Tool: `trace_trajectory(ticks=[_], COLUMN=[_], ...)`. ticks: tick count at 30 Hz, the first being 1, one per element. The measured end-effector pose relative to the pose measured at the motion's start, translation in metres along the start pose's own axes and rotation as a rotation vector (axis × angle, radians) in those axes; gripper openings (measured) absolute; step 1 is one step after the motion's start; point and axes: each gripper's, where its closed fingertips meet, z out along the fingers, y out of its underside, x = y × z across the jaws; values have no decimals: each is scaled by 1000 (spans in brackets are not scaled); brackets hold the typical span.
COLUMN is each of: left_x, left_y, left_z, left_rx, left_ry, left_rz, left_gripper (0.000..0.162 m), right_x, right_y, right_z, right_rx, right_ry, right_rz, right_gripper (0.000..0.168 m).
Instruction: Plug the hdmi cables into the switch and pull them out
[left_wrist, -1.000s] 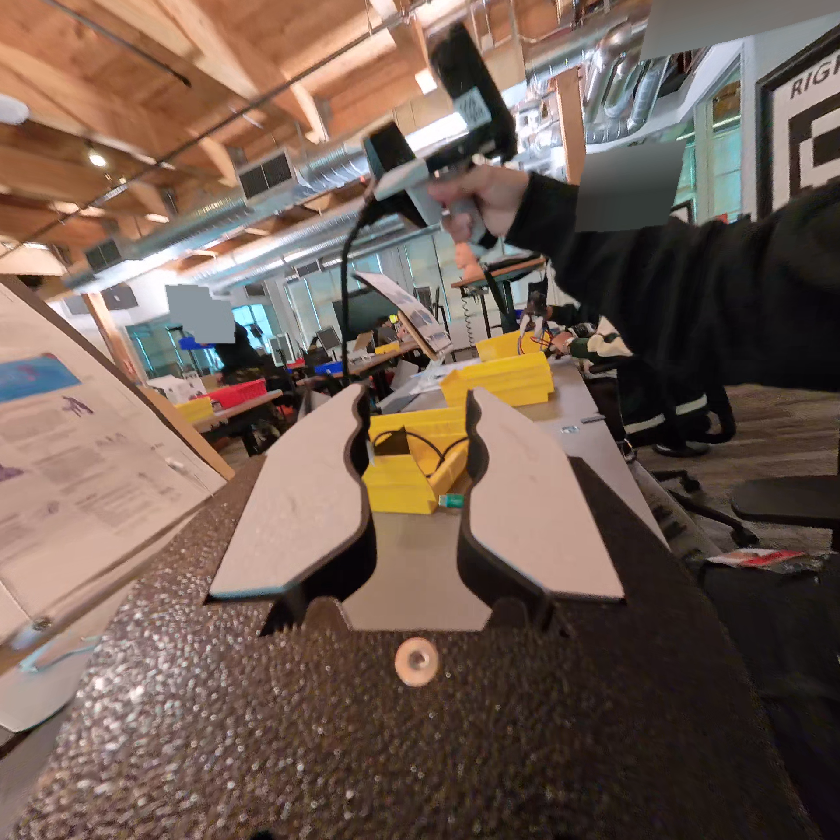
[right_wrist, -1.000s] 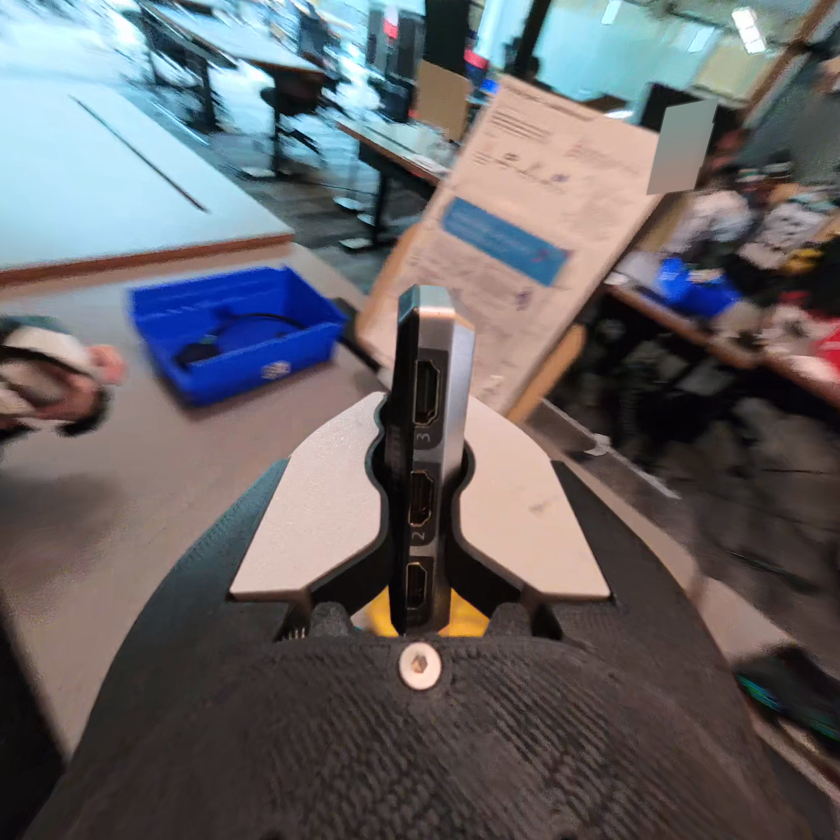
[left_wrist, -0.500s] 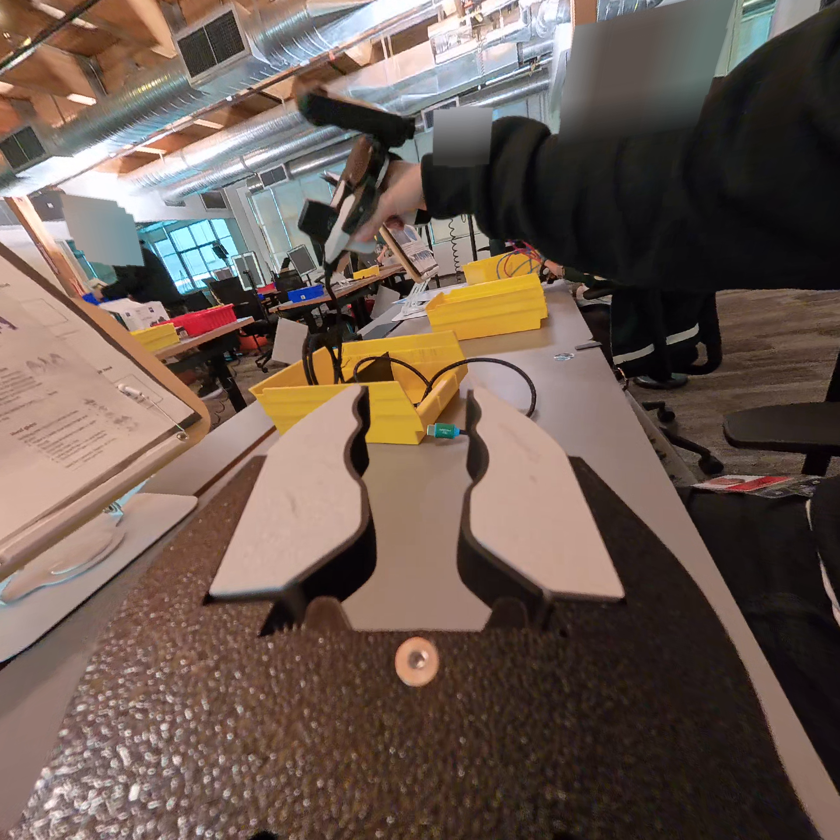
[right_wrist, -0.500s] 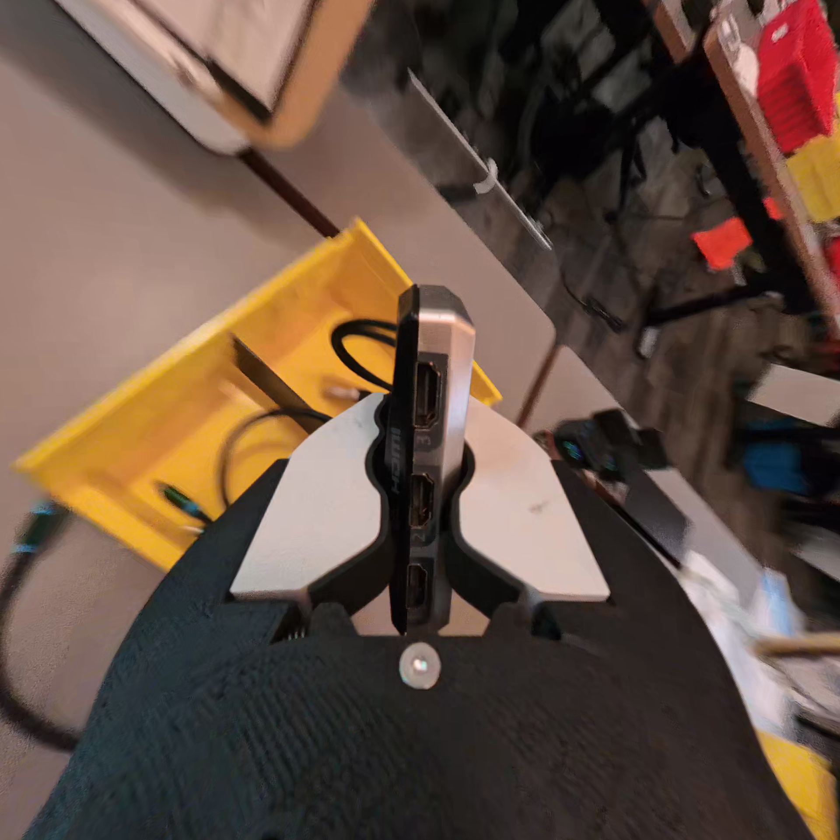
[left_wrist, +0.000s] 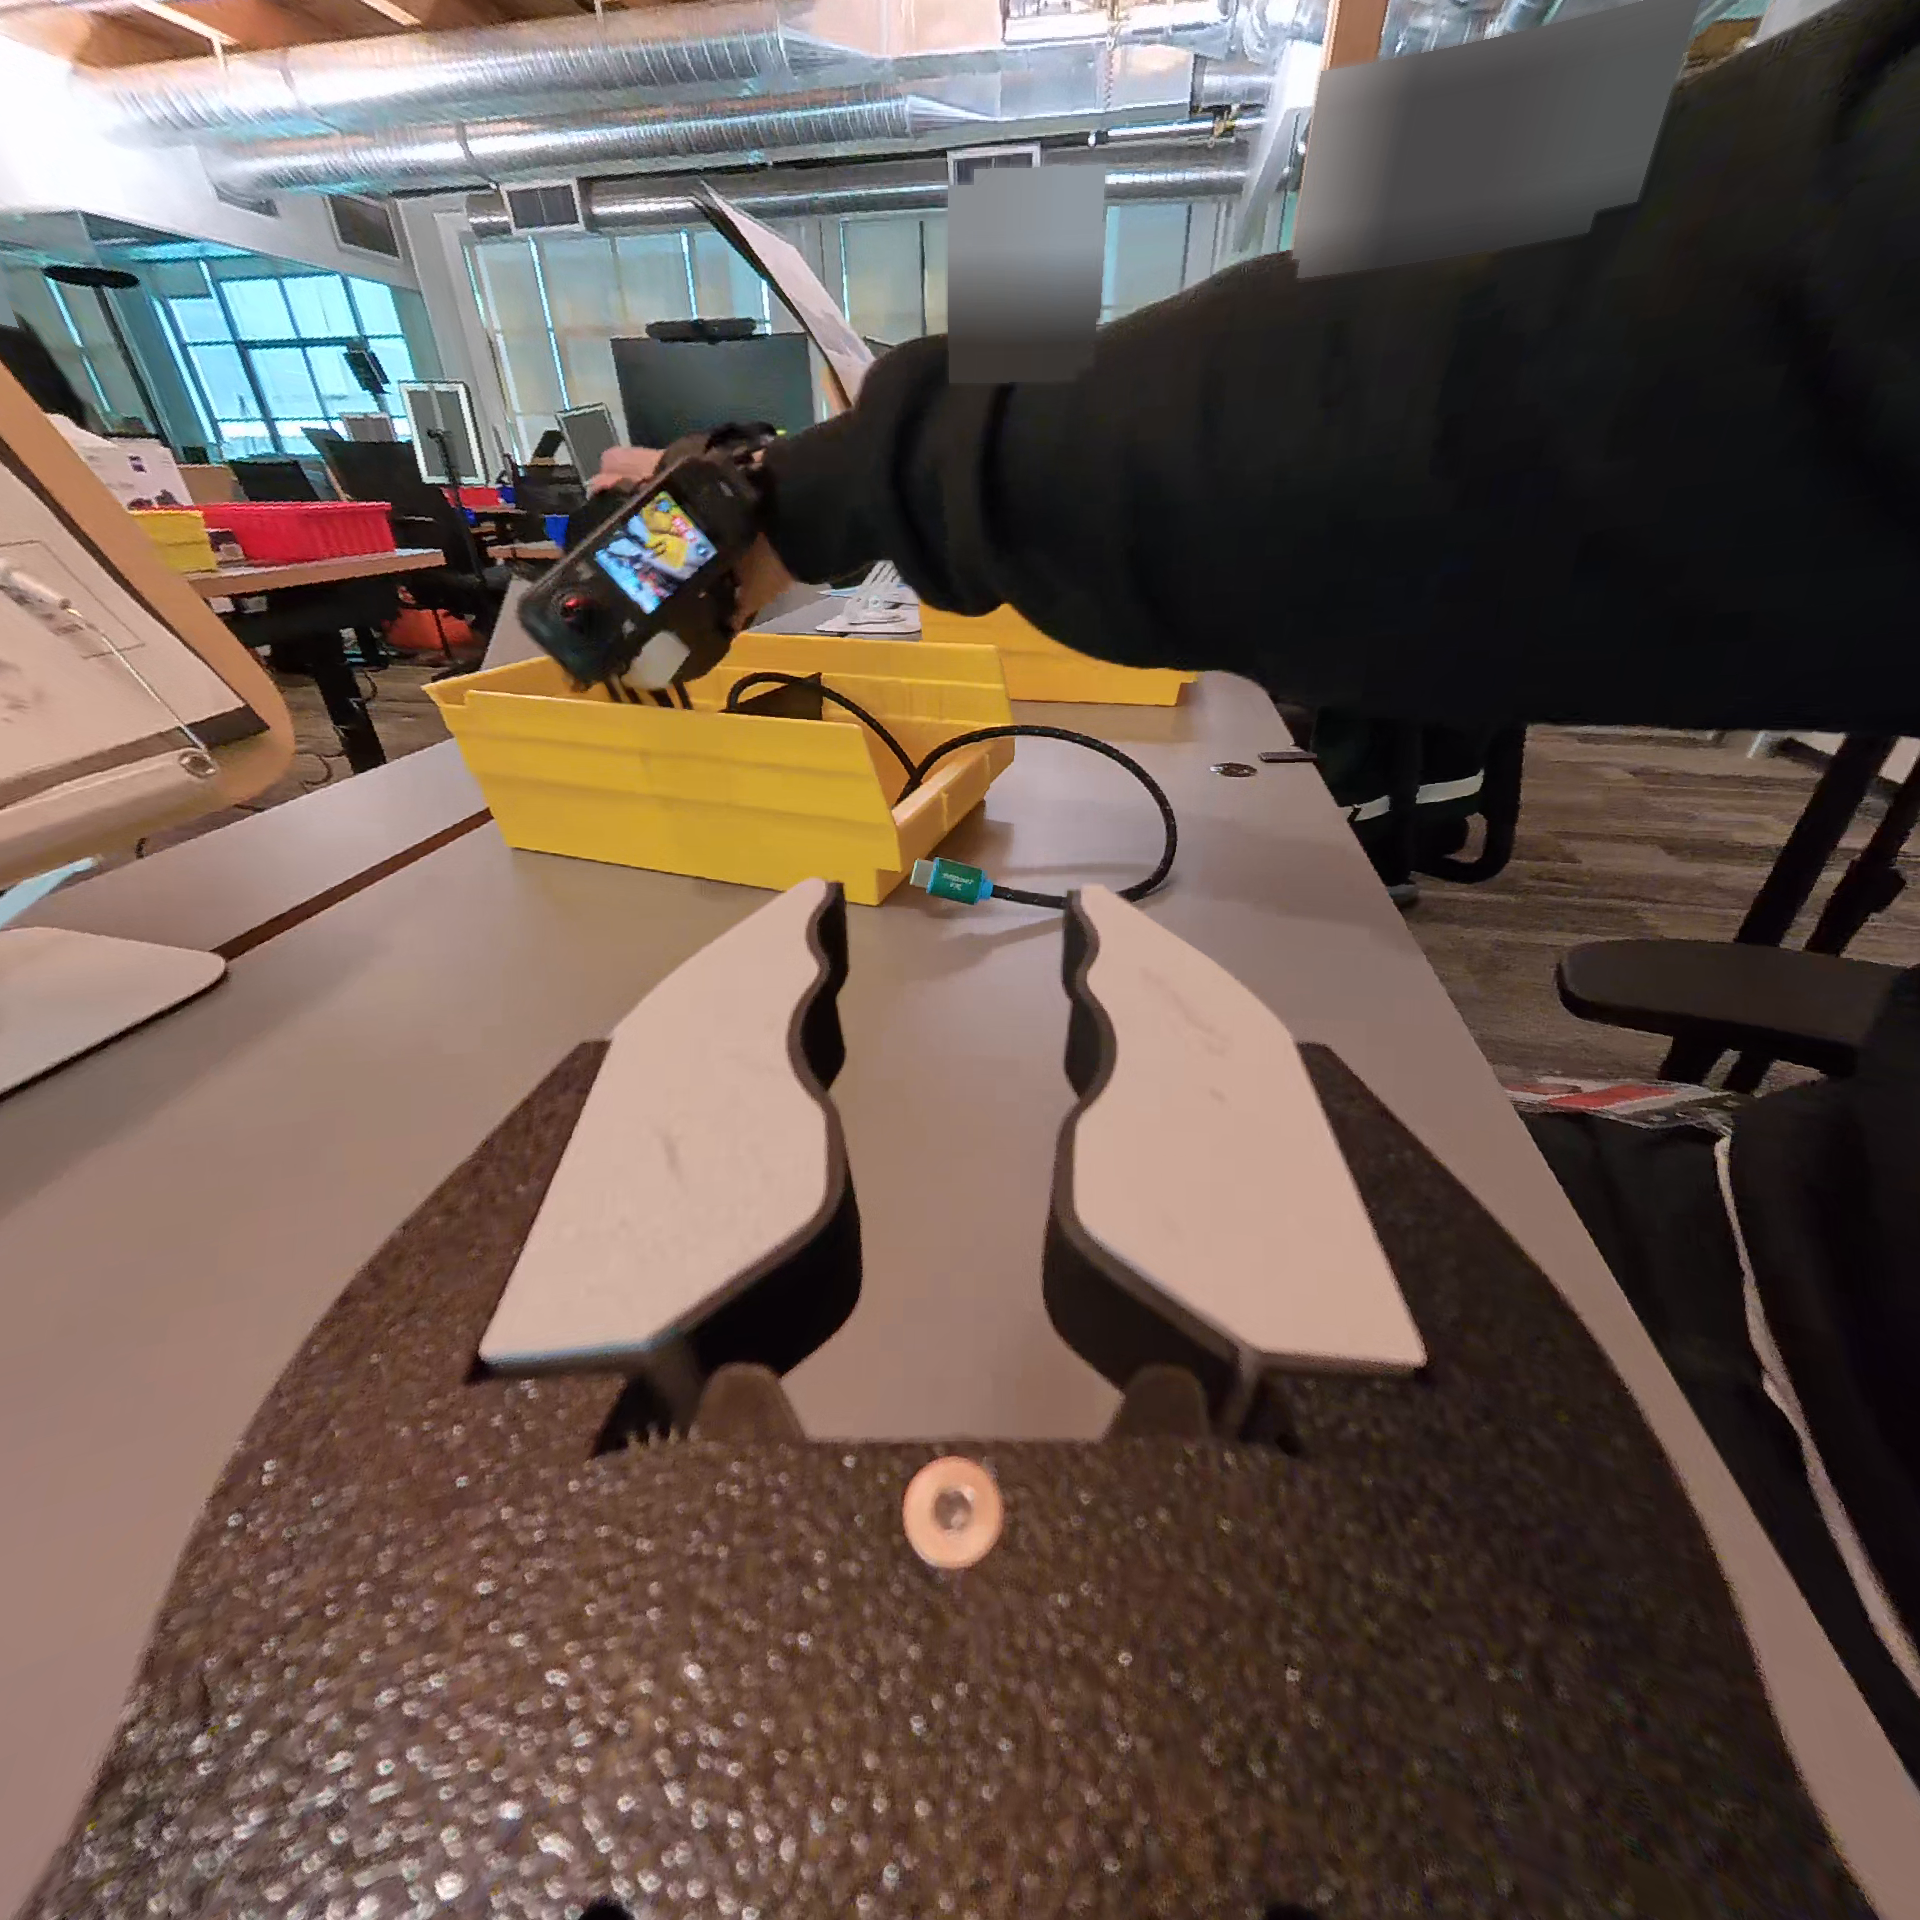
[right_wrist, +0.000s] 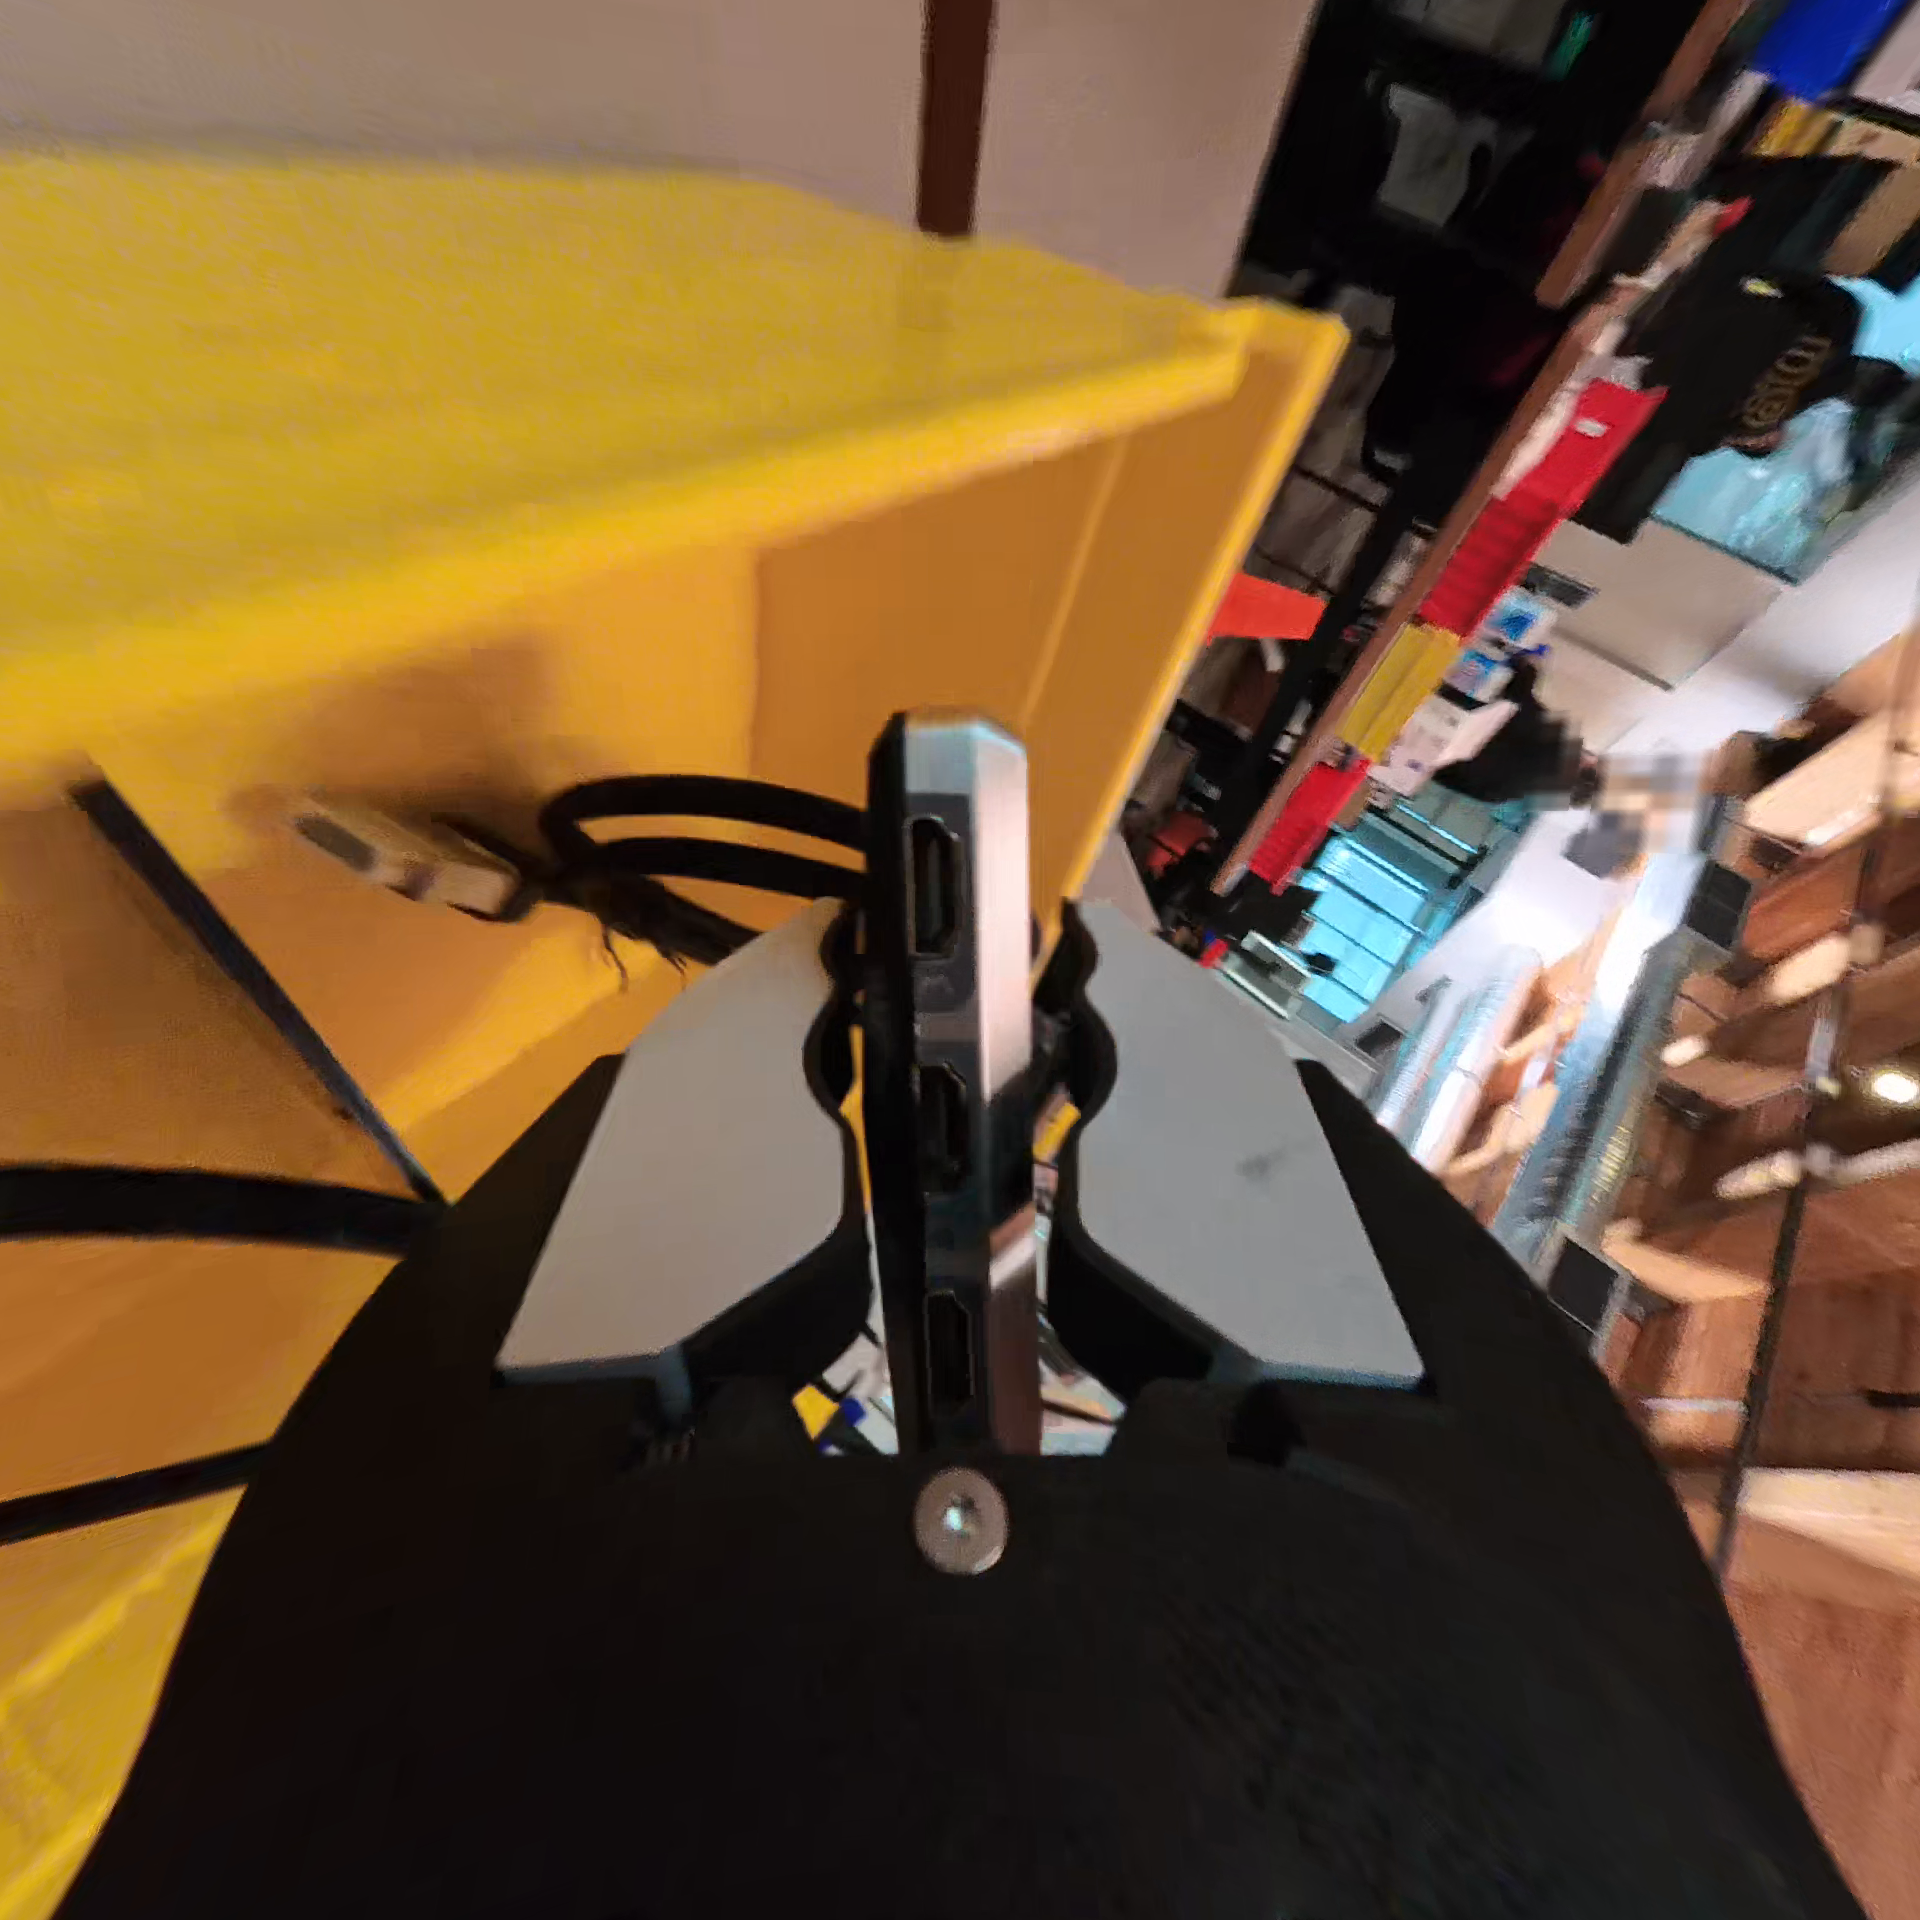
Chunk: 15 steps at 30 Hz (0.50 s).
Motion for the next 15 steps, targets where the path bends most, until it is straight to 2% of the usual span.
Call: trace_trajectory(ticks=[3, 5, 7, 9, 12, 15], left_x=[3, 4, 4, 5, 4, 1], left_y=[-1, 0, 0, 0, 1, 0], left_z=[0, 0, 0, 1, 0, -3], left_rx=[5, 0, 0, 6, 2, 3], left_ry=[20, 29, 38, 44, 42, 23], left_rz=[-2, -6, -17, -28, -22, -16], left_gripper=[39, 39, 39, 39, 39, 39], right_x=[-15, -16, -16, -17, -16, -47], right_y=[-24, -31, -33, -20, 4, -4], right_z=[0, -7, -20, -31, -54, -116], right_rx=[75, 119, 179, 154, 91, 241], right_ry=[-157, -230, -300, -348, -365, -565], right_rz=[94, 151, 188, 194, 316, 557], right_gripper=[77, 89, 90, 90, 104, 103])
